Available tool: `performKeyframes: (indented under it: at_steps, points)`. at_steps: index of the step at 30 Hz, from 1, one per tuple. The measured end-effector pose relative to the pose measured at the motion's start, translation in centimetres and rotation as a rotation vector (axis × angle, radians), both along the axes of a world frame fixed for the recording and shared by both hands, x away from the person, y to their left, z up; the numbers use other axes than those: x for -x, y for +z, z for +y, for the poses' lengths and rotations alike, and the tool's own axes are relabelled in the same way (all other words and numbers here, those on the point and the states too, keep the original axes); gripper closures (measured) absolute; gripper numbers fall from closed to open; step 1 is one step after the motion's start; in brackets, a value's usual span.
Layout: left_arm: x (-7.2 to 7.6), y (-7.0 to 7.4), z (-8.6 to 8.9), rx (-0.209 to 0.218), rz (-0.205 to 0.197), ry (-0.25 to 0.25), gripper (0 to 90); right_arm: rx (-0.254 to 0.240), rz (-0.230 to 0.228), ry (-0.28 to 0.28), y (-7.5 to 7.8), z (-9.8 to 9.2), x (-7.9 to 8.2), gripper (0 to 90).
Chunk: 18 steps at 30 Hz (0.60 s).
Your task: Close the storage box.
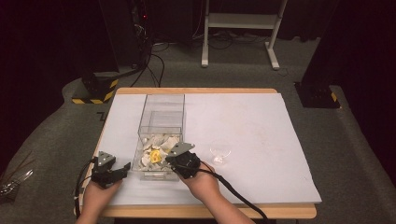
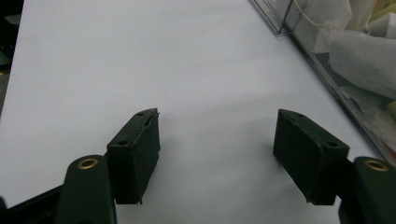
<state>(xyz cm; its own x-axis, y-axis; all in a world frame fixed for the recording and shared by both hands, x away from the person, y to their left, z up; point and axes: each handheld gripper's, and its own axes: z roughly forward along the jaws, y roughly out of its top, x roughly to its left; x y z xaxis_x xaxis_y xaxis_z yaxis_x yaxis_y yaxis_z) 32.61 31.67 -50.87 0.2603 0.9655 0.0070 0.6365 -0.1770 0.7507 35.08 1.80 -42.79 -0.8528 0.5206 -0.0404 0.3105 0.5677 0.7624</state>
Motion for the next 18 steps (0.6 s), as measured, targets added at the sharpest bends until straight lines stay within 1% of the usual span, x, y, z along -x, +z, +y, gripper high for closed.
performKeyframes:
  at_steps: [3,4,5,6,7,15,16,18]
  points:
    - [0.0,0.0,0.0,0.0,0.0,0.0,31.6,-0.038,-0.004,-0.013,0.2,-0.5,0.1,90.0]
    - [0.0,0.0,0.0,0.0,0.0,0.0,31.6,-0.038,-0.004,-0.013,0.2,-0.5,0.1,90.0]
    - [0.0,0.0,0.0,-0.001,0.0,0.0,31.6,-0.053,-0.009,-0.02,0.3,-0.7,0.2,90.0]
    - [0.0,0.0,0.0,-0.001,0.0,0.0,31.6,-0.053,-0.009,-0.02,0.3,-0.7,0.2,90.0]
    - [0.0,0.0,0.0,-0.001,-0.001,-0.001,31.6,-0.07,-0.022,-0.024,0.4,-0.9,0.3,90.0]
    - [0.0,0.0,0.0,-0.001,0.0,0.0,31.6,-0.109,-0.05,-0.037,0.6,-1.3,0.6,90.0]
    - [0.0,0.0,0.0,-0.001,0.0,0.0,31.6,-0.126,-0.056,-0.04,0.7,-1.5,0.6,90.0]
    - [0.0,0.0,0.0,-0.001,0.0,0.0,31.6,-0.139,-0.06,-0.04,0.8,-1.6,0.7,90.0]
